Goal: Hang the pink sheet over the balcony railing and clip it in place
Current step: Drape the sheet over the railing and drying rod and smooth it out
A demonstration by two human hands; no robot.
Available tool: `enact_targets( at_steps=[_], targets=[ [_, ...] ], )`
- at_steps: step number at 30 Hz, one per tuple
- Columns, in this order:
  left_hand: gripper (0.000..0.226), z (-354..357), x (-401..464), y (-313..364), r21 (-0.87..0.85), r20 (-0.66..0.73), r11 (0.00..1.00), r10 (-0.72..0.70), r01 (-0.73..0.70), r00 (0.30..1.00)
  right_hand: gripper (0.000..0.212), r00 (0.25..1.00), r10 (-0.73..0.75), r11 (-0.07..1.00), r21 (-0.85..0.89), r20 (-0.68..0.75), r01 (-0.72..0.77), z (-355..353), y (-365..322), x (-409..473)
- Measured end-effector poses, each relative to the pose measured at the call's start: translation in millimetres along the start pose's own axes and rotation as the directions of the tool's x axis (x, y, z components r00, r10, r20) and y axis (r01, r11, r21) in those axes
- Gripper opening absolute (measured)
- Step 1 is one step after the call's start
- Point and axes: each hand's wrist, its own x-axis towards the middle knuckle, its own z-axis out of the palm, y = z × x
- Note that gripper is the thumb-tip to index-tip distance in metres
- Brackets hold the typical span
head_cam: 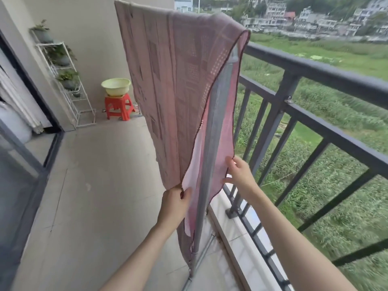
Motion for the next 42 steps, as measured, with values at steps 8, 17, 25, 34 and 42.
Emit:
enact_targets(
  at_steps=[8,17,25,34,42],
  targets=[
    [0.045,18,1,-17,-0.024,-0.121,0.998,-0.059,0.056,0.991,0.022,0.931,-0.292,0.929,-0.296,-0.218,0.222,-37,25,19],
    [0.037,50,-19,-36,-0.055,-0.242,0.961,-0.277,0.272,0.930,0.033,0.964,0.201,0.954,-0.188,-0.172,-0.232,-33,85,59],
    [0.007,26,-28,-65,-0.079,-0.526,0.933,-0.339,0.352,0.780,0.025,0.977,0.067,0.907,-0.395,-0.204,-0.145,-62,133,50],
    [0.019,-17,-38,-73,-0.171,-0.754,0.905,-0.375,0.390,0.539,0.023,0.960,-0.059,0.875,-0.476,-0.272,-0.082,-90,135,30],
    [0.022,-50,-46,-80,-0.116,-0.821,0.913,-0.309,0.391,0.479,0.018,0.970,-0.176,0.780,-0.625,-0.167,0.034,-113,123,25]
  ],
)
